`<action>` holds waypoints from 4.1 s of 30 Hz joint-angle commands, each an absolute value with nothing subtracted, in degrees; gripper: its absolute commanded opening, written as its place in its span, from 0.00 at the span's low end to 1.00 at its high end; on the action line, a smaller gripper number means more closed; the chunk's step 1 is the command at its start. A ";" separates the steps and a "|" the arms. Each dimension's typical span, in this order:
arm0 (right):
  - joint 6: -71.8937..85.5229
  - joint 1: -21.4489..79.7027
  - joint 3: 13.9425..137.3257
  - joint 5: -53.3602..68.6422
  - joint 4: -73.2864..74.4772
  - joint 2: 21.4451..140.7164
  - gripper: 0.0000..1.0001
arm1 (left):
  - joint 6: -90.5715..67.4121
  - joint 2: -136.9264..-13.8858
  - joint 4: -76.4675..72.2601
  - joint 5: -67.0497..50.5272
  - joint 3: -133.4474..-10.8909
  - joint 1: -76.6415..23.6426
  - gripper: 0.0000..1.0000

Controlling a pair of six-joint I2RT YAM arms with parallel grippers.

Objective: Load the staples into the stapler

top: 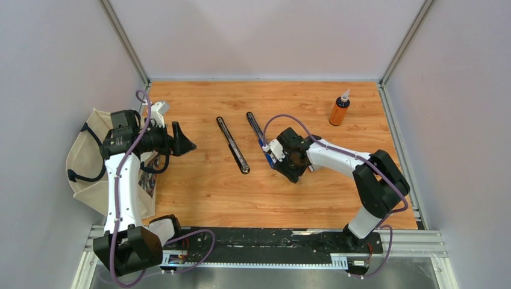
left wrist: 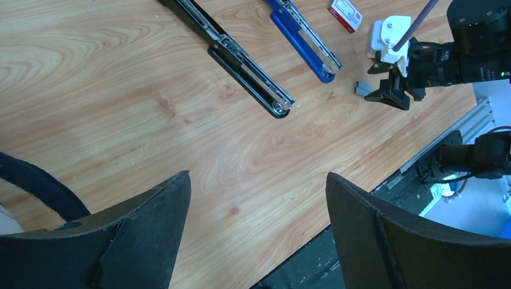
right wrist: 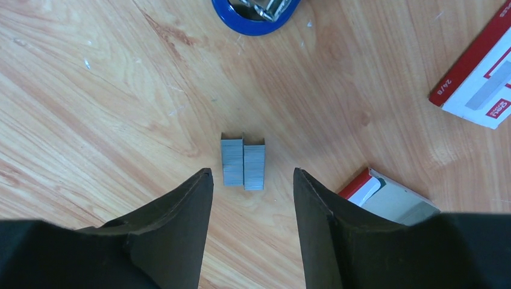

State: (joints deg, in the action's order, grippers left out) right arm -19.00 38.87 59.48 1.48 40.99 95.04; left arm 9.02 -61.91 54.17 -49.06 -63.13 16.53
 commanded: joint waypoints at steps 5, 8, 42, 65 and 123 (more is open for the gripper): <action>-21.97 38.41 58.62 0.88 41.13 93.26 0.56 | 8.53 -60.29 53.17 -50.45 -63.19 17.14 0.90; -23.02 38.23 58.10 1.05 41.75 91.85 0.56 | 8.61 -60.29 53.09 -50.62 -63.11 17.05 0.90; -21.89 36.74 57.48 -11.42 36.74 97.03 0.57 | 8.61 -60.38 53.00 -51.59 -62.93 17.14 0.90; -24.00 37.97 57.83 -4.83 38.76 94.13 0.56 | 8.53 -60.03 53.00 -51.59 -62.84 17.14 0.90; -51.59 40.52 57.57 2.02 37.53 93.95 0.54 | 8.26 -59.94 52.21 -50.36 -62.23 17.31 0.91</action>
State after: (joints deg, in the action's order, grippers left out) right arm -50.02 40.77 57.01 1.80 38.87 92.95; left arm 8.64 -61.17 53.74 -49.43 -62.52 16.64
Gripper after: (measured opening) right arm 0.545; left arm 0.914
